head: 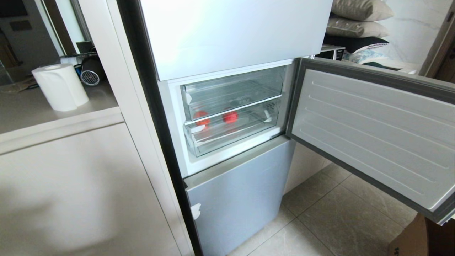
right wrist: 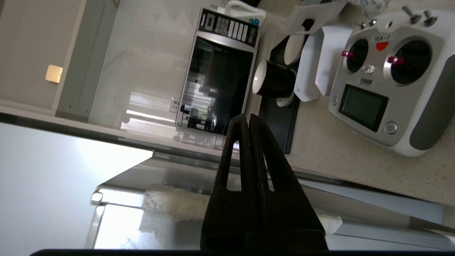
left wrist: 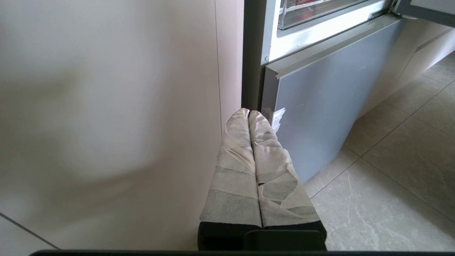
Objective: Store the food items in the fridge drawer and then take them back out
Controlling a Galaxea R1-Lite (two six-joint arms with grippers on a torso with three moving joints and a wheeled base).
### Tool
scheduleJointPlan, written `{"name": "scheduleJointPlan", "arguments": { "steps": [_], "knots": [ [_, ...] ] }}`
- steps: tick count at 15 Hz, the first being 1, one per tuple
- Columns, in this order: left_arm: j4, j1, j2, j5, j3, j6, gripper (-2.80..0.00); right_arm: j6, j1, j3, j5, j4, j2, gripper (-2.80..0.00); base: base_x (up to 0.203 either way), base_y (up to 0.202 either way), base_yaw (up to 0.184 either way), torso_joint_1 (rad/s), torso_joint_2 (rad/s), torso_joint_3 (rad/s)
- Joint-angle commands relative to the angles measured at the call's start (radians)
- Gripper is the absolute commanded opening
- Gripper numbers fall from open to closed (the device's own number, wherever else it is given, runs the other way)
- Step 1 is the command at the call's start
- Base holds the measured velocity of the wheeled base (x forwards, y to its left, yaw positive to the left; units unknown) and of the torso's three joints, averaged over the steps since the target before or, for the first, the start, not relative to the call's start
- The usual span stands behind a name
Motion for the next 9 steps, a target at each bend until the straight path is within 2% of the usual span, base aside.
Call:
{"name": "scheduleJointPlan", "arguments": {
  "steps": [1, 2, 5, 9],
  "knots": [
    [0.0, 0.0, 0.002, 0.0, 0.0, 0.0, -2.8, 0.015, 0.033, -0.029, 0.01, -0.004, 0.046, -2.8, 0.0, 0.0, 0.0, 0.0, 0.0, 0.0],
    [0.0, 0.0, 0.002, 0.0, 0.0, 0.0, -2.8, 0.03, 0.04, -0.031, 0.02, -0.004, 0.041, -2.8, 0.0, 0.0, 0.0, 0.0, 0.0, 0.0],
    [0.0, 0.0, 0.001, 0.0, 0.0, 0.0, -2.8, 0.101, 0.037, -0.004, 0.133, 0.001, -0.016, -2.8, 0.0, 0.0, 0.0, 0.0, 0.0, 0.0],
    [0.0, 0.0, 0.002, -0.001, 0.0, 0.0, -2.8, 0.122, 0.035, 0.143, 0.215, -0.001, -0.126, -2.8, 0.0, 0.0, 0.0, 0.0, 0.0, 0.0]
  ]
}}
